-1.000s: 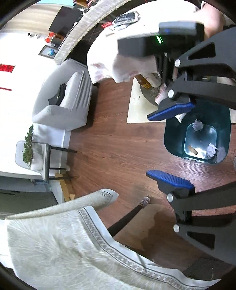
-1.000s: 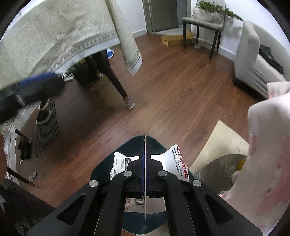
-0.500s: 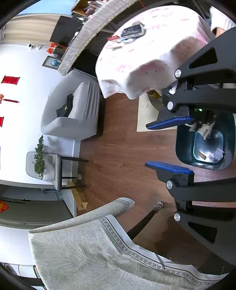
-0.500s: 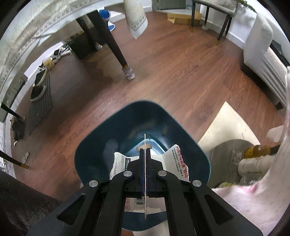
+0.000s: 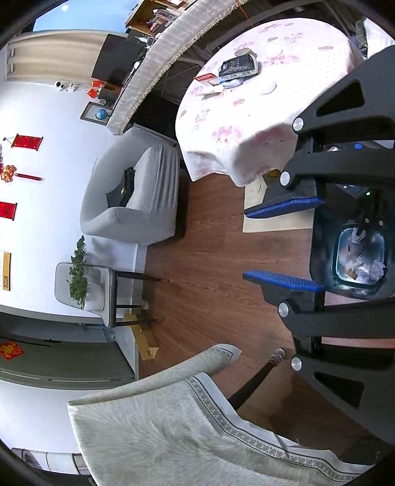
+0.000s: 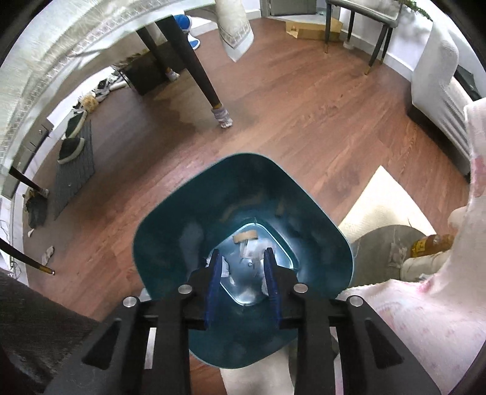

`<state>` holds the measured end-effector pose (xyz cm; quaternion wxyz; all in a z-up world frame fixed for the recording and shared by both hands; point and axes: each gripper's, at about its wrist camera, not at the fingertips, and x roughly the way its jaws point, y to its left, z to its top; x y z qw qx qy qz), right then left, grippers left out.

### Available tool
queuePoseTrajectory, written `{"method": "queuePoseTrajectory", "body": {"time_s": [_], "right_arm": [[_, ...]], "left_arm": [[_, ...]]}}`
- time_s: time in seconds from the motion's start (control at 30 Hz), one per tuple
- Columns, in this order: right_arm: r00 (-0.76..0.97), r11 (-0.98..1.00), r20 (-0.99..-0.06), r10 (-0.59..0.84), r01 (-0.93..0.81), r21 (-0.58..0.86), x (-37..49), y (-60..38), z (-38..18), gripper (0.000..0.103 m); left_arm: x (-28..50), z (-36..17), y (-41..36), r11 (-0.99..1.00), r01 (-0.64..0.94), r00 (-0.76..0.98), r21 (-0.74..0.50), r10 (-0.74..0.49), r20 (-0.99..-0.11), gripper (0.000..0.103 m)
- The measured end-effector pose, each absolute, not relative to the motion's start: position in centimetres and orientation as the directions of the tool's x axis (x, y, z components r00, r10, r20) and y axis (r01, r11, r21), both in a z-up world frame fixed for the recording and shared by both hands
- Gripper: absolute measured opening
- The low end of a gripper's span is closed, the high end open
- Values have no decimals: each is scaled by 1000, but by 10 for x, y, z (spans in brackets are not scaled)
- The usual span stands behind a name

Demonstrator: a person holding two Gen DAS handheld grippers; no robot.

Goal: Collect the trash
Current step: 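Open the left tool to drop the foil while the right tool releases the cardboard into the bin, then move both tools back over the table toward the remaining trash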

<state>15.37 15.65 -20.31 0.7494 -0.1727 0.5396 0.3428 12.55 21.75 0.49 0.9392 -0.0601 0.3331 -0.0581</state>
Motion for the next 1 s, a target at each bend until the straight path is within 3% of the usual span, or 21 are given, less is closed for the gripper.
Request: {"method": "queuePoseTrajectory", "body": {"time_s": [0.53, 1.0], "right_arm": [[299, 647, -805, 513, -751, 133, 127, 122, -100, 28], [466, 752, -738, 487, -654, 83, 134, 40, -53, 30]], "left_arm": [[132, 19, 189, 986, 119, 803, -119, -166, -573, 40], [142, 19, 147, 981, 157, 804, -115, -194, -562, 52]]}}
